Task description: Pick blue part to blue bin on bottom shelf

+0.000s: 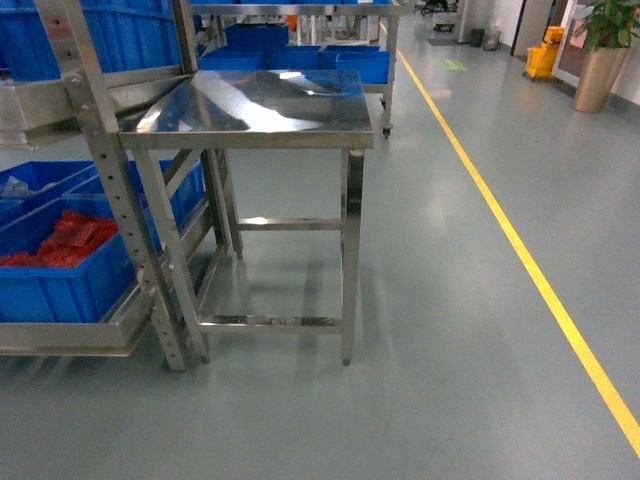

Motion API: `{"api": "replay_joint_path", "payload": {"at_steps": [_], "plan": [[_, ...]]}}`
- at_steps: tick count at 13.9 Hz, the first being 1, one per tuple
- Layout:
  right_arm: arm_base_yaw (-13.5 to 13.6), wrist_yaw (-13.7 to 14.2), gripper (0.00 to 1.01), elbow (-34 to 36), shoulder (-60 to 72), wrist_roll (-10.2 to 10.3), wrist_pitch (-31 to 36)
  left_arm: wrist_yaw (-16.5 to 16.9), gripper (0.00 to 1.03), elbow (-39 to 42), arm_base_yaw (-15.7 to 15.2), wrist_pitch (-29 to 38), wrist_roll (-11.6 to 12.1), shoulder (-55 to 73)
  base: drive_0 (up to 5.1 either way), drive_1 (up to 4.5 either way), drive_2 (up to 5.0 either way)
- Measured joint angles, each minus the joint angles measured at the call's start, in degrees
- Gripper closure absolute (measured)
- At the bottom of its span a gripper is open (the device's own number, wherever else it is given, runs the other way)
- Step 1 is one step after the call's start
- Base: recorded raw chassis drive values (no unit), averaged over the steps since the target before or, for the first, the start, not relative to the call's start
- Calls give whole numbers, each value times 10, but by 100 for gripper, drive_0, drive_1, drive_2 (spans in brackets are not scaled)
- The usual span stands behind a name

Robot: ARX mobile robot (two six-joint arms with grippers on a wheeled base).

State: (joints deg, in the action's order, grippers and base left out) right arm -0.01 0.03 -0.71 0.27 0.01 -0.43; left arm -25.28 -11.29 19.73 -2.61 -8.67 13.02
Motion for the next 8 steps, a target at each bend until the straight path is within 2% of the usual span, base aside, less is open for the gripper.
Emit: {"api": "replay_joint_path", "payload": {"at_steps": [8], "plan": [[0,0,3,0,0,0,4,0,60,0,0,1,0,-1,-1,431,-433]]}}
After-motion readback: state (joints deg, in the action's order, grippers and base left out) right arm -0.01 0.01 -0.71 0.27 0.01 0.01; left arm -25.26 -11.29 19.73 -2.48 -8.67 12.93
